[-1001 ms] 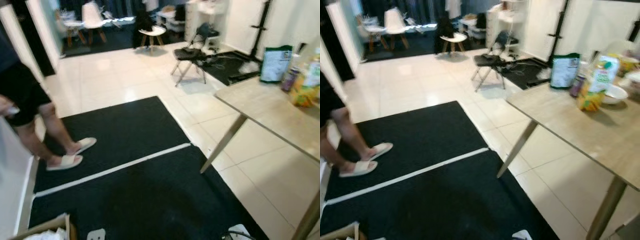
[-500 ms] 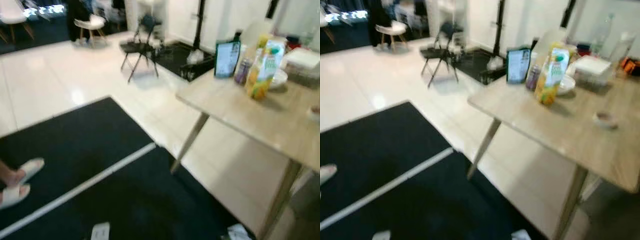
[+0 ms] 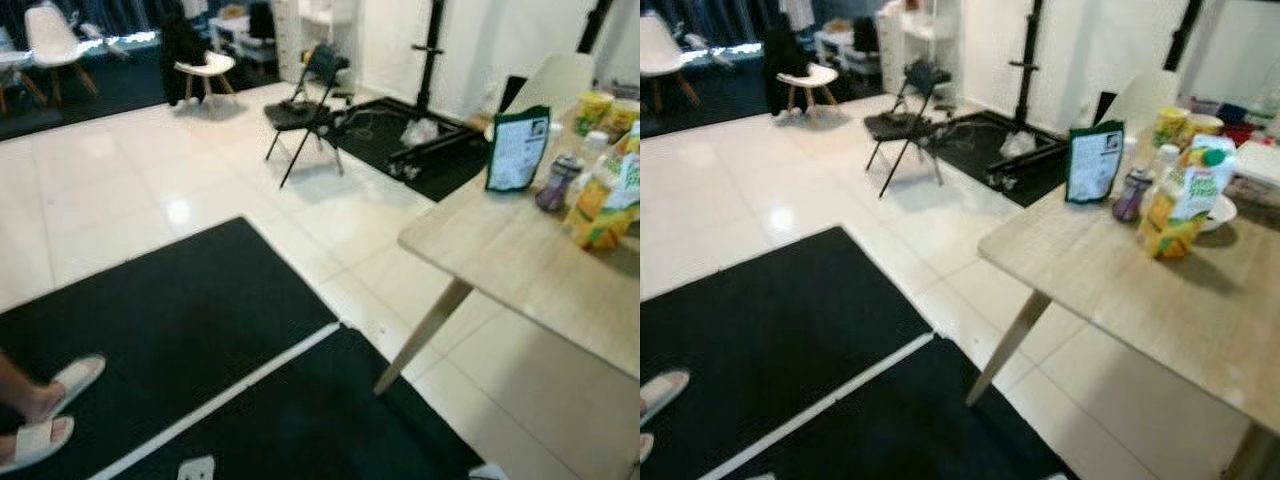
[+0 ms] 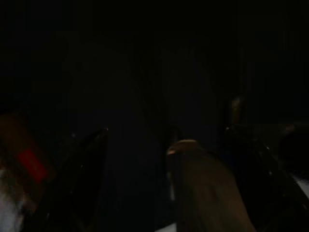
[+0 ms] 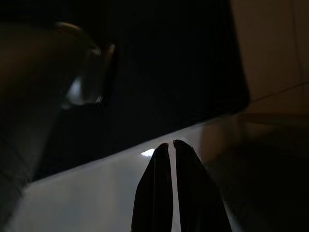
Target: Restocking fridge
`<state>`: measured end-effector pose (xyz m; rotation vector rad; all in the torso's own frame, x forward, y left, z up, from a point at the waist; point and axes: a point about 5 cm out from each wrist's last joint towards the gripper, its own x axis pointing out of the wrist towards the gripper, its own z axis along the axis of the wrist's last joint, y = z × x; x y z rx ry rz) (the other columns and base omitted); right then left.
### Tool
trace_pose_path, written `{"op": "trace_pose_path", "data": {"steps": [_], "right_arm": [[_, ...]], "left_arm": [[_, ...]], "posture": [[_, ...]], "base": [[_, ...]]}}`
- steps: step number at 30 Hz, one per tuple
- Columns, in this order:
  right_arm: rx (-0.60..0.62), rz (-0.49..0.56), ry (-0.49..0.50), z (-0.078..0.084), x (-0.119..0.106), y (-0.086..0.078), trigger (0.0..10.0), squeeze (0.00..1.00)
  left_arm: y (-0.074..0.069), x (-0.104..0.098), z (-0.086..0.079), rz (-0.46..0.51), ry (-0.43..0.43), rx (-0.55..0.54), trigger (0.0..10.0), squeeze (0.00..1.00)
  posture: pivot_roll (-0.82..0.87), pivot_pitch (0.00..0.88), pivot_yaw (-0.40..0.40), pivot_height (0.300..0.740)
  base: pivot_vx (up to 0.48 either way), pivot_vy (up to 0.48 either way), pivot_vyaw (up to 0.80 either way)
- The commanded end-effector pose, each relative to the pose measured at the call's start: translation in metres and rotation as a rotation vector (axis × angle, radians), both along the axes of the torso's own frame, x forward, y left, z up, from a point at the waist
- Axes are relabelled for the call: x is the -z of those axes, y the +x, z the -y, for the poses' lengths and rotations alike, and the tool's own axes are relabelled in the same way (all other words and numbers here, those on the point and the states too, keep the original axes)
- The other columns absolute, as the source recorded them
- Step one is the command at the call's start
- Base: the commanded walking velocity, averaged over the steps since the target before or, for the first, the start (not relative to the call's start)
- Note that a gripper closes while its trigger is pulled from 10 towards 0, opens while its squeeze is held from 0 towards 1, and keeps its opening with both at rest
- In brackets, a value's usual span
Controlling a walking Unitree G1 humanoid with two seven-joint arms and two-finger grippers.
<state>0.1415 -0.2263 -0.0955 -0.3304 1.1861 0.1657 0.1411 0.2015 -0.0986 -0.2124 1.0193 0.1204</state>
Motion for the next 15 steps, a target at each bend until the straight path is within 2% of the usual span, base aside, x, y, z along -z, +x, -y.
{"op": "trace_pose_path", "data": {"steps": [1,6,15], "right_arm": [[-0.009,-0.004,0.002,-0.001,0.001,-0.001,10.0,0.0],[-0.017,-0.003,0.017,-0.01,0.002,0.001,10.0,0.0],[-0.021,0.0,0.025,-0.016,0.002,0.004,10.0,0.0]], "left_arm": [[-0.008,0.003,0.0,-0.03,0.001,0.0,10.0,0.0],[-0.009,0.003,0.0,-0.032,0.0,-0.001,10.0,0.0],[-0.009,0.003,0.001,-0.03,-0.002,-0.002,10.0,0.0]], "posture": [[-0.09,0.0,0.013,0.74],[-0.09,0.0,0.015,0.74],[-0.09,0.0,0.015,0.74]], "base": [[0.394,0.0,-0.77],[0.39,0.0,-0.77],[0.39,0.0,-0.77]]}}
